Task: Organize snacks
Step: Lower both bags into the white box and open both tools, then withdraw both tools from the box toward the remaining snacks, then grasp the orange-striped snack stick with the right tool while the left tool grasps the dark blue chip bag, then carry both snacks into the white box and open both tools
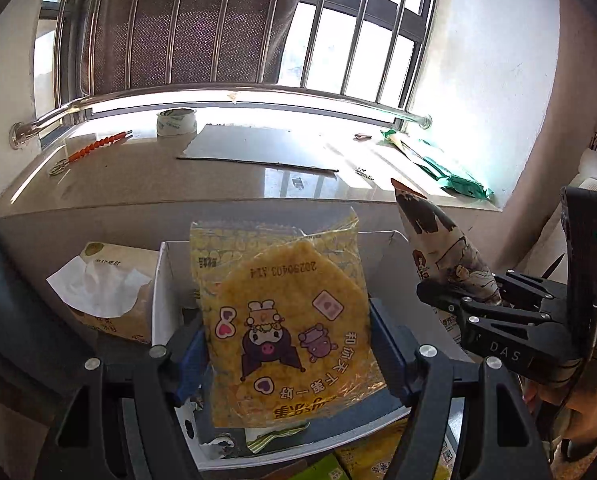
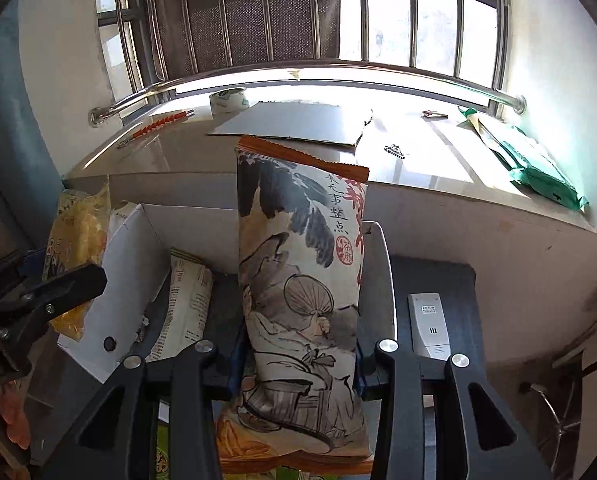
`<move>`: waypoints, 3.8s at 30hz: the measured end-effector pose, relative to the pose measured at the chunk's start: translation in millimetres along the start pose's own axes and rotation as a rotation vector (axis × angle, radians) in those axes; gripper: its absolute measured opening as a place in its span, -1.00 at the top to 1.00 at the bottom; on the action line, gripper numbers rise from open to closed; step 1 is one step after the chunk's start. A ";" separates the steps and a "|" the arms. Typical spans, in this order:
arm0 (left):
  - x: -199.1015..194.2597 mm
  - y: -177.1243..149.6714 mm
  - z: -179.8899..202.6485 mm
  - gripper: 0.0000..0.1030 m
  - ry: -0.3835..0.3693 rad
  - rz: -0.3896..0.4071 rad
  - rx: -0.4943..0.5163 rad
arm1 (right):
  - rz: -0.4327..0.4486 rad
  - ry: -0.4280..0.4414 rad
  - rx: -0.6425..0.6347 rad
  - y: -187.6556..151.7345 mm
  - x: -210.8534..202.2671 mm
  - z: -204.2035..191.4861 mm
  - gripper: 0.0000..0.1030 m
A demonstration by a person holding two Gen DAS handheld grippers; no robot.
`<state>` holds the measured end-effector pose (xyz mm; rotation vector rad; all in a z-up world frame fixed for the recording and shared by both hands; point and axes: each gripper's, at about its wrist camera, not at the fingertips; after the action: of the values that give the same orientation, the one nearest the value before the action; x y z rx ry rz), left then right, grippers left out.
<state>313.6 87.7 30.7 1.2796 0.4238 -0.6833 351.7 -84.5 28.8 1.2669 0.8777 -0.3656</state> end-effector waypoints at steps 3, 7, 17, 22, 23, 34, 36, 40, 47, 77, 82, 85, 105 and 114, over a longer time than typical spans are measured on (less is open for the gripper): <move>11.5 -6.1 -12.5 -1.00 0.040 -0.035 -0.026 | -0.047 0.006 0.018 6.5 15.8 6.0 -0.81; 2.2 -18.9 -22.3 -1.00 0.046 -0.023 -0.061 | 0.015 0.078 0.098 3.0 4.6 15.8 -1.00; -69.3 -42.8 -19.4 -1.00 0.041 0.080 -0.006 | 0.065 0.152 0.049 -25.6 -54.0 -1.4 -1.00; -110.6 -72.1 -3.4 -1.00 0.035 0.130 0.041 | 0.112 0.204 -0.016 -65.5 -104.8 -15.8 -1.00; -118.5 -79.8 0.1 -1.00 0.025 0.140 0.042 | 0.123 0.213 -0.025 -74.0 -113.9 -18.2 -1.00; -171.8 -193.7 31.0 -1.00 -0.056 0.136 0.033 | 0.170 0.221 0.034 -202.4 -172.0 4.8 -1.00; -170.9 -213.6 35.3 -1.00 -0.069 0.122 0.012 | 0.143 0.199 0.044 -226.6 -173.3 9.0 -1.00; -165.0 -249.2 47.6 -1.00 -0.116 0.094 -0.004 | 0.076 0.237 0.154 -268.1 -168.7 23.5 -1.00; -149.9 -280.3 69.9 -1.00 -0.133 0.017 0.024 | 0.010 0.268 0.192 -292.8 -154.6 26.7 -1.00; -125.3 -289.4 90.4 -1.00 -0.209 -0.083 0.091 | -0.071 0.232 -0.010 -235.1 -85.4 -26.5 0.61; -109.4 -283.5 95.7 -1.00 -0.264 -0.124 0.060 | -0.010 0.248 0.027 -225.8 -106.8 -12.3 0.62; -96.3 -276.3 100.3 -1.00 -0.257 -0.150 0.069 | 0.021 0.280 0.075 -224.2 -122.2 0.1 0.62; -80.3 -266.1 96.4 0.11 -0.275 -0.160 0.104 | 0.041 0.321 0.203 -268.4 -159.4 34.2 0.62; -136.2 -215.0 60.5 0.11 -0.225 0.071 0.069 | 0.068 0.325 0.175 -242.7 -152.5 25.9 0.62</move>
<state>63.8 31.8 -23.0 1.2601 0.1715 -0.7779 99.5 -214.1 -19.8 1.5424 1.0915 -0.1866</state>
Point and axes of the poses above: each gripper's, at about its wrist camera, not at the fingertips, and x roughly the way its jaws point, z to its right, y to its top, and after that the axes turned 7 degrees about -y, right-handed
